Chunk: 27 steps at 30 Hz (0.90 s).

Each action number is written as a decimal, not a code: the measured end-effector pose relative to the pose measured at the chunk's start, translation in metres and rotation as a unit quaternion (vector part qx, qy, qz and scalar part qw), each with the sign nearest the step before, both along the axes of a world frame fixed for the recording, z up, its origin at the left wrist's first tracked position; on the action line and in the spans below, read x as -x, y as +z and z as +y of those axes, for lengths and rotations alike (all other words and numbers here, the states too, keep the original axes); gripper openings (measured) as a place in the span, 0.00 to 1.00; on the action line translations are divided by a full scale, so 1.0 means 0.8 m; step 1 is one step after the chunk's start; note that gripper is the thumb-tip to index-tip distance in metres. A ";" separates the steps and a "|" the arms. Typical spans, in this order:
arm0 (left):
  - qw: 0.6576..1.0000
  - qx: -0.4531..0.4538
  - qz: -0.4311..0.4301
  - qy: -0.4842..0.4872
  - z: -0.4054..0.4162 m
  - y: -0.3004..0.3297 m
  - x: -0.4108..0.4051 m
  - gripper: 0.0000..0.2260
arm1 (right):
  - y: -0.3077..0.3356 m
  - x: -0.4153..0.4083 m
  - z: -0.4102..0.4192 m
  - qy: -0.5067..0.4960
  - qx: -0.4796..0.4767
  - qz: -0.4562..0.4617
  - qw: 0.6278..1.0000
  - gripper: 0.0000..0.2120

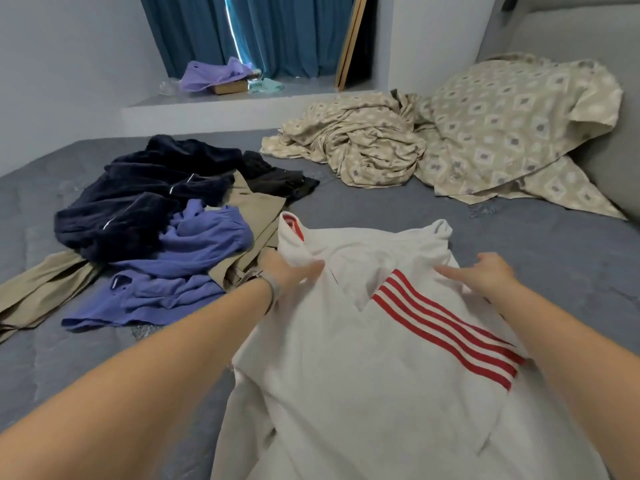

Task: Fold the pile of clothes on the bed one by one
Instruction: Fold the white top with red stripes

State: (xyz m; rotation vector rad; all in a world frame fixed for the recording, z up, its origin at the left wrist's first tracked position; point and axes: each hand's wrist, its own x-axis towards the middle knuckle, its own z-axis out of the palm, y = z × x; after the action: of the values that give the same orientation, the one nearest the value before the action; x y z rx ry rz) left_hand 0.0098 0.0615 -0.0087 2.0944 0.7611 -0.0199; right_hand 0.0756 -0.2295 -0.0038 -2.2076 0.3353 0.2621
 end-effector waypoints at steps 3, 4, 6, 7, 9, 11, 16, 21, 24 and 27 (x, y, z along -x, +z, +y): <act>0.999 -0.003 0.031 -0.027 0.014 -0.027 -0.053 0.41 | -0.035 -0.049 0.024 0.004 -0.054 -0.002 0.999 0.46; 0.999 -0.014 0.036 -0.020 0.020 -0.037 -0.065 0.43 | -0.047 -0.059 0.027 0.010 -0.070 -0.014 0.997 0.44; 0.999 -0.032 0.015 -0.017 0.034 -0.052 -0.084 0.43 | -0.065 -0.076 0.034 0.025 -0.078 -0.032 0.996 0.40; 0.999 -0.033 -0.008 -0.026 0.040 -0.060 -0.091 0.40 | -0.069 -0.082 0.036 0.036 -0.078 -0.036 0.996 0.37; 0.997 -0.014 -0.067 -0.039 0.046 -0.073 -0.097 0.35 | -0.068 -0.090 0.037 0.063 -0.070 -0.027 0.995 0.33; 0.991 0.022 -0.124 -0.035 0.048 -0.083 -0.089 0.28 | -0.065 -0.094 0.035 0.079 -0.079 -0.001 0.994 0.36; 0.975 0.159 -0.154 0.013 0.044 -0.081 -0.048 0.38 | -0.058 -0.060 0.025 0.067 -0.164 0.026 0.984 0.27; 0.972 0.161 -0.151 -0.075 0.030 -0.009 0.023 0.35 | 0.000 0.000 0.001 0.021 -0.172 -0.018 0.985 0.35; 0.975 0.092 -0.173 -0.109 0.030 0.045 0.085 0.43 | 0.061 0.055 -0.022 0.108 -0.114 -0.080 0.984 0.34; 0.965 -0.001 -0.179 -0.191 0.027 0.086 0.165 0.36 | 0.107 0.139 -0.058 0.210 -0.136 -0.106 0.962 0.24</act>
State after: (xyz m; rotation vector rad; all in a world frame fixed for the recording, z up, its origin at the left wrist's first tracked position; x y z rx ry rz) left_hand -0.1220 0.0830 0.0602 2.1354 0.1365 0.1438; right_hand -0.0359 -0.2760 0.0815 -1.9904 -0.2781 0.2774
